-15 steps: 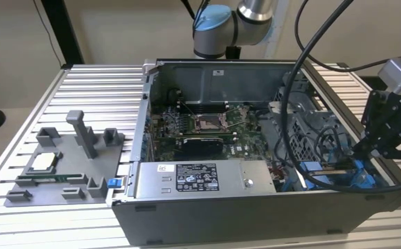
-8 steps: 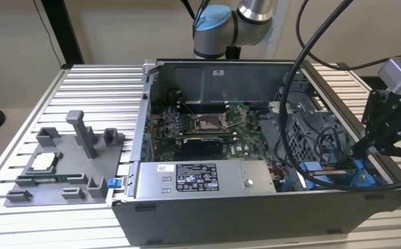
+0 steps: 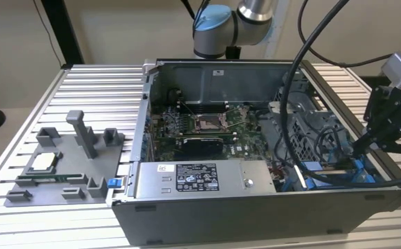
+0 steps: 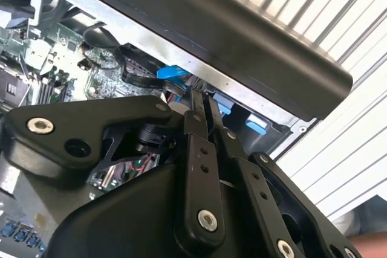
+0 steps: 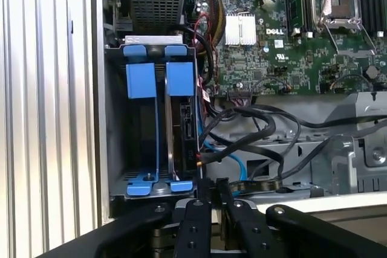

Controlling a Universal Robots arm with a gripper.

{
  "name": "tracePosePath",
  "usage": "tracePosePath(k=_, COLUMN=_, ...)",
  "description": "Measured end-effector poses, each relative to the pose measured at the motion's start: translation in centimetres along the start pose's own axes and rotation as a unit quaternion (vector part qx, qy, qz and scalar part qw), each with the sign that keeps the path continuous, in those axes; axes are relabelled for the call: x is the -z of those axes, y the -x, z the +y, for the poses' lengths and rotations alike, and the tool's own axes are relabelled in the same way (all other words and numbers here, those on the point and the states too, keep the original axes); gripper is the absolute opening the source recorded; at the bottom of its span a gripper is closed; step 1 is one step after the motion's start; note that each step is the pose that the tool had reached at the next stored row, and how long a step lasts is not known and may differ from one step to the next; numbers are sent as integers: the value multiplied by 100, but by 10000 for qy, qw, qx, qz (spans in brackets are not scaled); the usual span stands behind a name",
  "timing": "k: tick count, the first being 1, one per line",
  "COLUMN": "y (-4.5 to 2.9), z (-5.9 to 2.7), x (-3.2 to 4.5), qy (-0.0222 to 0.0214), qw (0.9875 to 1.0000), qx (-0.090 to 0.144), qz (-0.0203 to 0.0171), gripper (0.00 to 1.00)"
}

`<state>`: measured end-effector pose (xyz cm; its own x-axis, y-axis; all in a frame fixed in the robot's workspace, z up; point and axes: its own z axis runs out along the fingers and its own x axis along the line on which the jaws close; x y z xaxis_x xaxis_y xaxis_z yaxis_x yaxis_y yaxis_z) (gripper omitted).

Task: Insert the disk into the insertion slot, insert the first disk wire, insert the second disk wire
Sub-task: 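Insert the second disk wire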

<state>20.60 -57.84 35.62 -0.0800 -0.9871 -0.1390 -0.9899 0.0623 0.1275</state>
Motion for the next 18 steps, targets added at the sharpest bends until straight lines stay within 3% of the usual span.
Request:
tracePosePath(k=10, y=28, z=51, x=209, qy=18, qw=10000, qx=-13, qz=-42, gripper=0)
tracePosePath(k=18, y=23, z=162, x=221, qy=18, qw=10000, qx=-13, qz=-45, gripper=0)
